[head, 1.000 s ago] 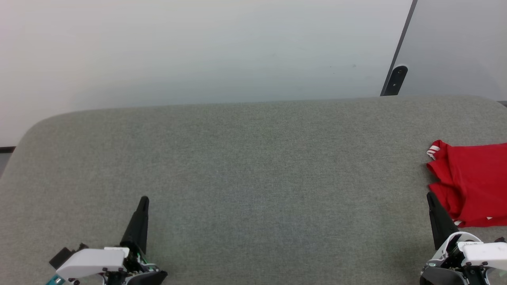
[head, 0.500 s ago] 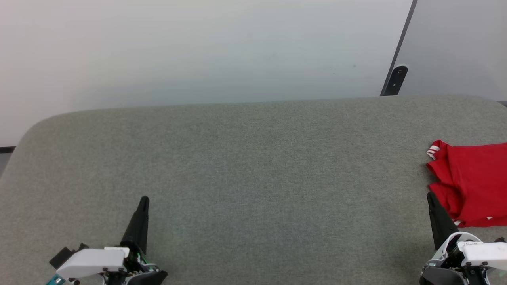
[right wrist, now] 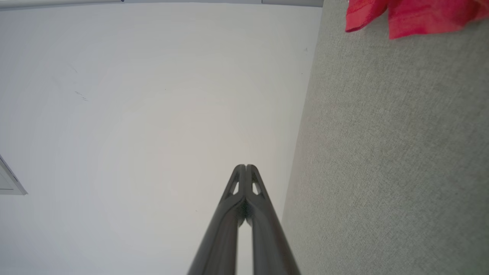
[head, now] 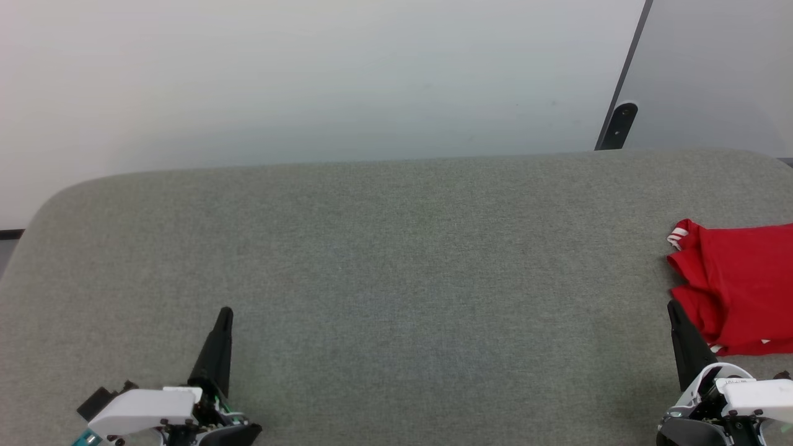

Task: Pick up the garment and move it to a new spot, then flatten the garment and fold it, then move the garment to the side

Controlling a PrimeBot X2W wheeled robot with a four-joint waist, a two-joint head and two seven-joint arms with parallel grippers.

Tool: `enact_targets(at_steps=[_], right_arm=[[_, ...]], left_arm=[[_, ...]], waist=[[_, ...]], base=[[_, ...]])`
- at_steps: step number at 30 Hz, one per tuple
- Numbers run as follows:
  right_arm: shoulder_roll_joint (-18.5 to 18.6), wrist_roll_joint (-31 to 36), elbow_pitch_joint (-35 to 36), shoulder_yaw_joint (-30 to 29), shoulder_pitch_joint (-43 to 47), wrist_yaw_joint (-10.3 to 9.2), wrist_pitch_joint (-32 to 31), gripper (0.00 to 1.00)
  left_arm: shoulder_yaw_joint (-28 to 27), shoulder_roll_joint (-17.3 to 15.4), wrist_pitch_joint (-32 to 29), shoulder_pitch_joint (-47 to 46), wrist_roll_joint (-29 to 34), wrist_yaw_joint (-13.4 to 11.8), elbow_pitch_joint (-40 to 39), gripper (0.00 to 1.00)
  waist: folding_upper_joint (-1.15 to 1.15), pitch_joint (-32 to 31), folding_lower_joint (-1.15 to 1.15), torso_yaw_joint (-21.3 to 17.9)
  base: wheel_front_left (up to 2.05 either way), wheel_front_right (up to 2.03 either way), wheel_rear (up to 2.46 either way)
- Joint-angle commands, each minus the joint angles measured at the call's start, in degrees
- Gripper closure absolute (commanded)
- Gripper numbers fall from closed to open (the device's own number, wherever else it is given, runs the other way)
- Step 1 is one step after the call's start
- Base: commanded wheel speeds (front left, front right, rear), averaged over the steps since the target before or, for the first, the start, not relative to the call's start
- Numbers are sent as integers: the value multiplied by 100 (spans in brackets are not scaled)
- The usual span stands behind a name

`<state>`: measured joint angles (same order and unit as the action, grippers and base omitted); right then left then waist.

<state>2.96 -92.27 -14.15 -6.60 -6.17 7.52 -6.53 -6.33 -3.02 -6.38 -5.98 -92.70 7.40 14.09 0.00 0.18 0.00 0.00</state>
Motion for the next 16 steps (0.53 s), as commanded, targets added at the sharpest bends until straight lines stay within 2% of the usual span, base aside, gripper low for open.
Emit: enact_targets(at_steps=[1,16], right_arm=[[-20,-27,-1,14,-22,-6,16,100],[-20,-27,-1,14,-22,-6,16,100]], left_arm=[[-13,7,-11,-59,21,34,9,100],[-18,12,-11,-60,28,34,9,100]], waist=[[0,0,0,0],[0,0,0,0]], base=[[0,0,0],[0,0,0]])
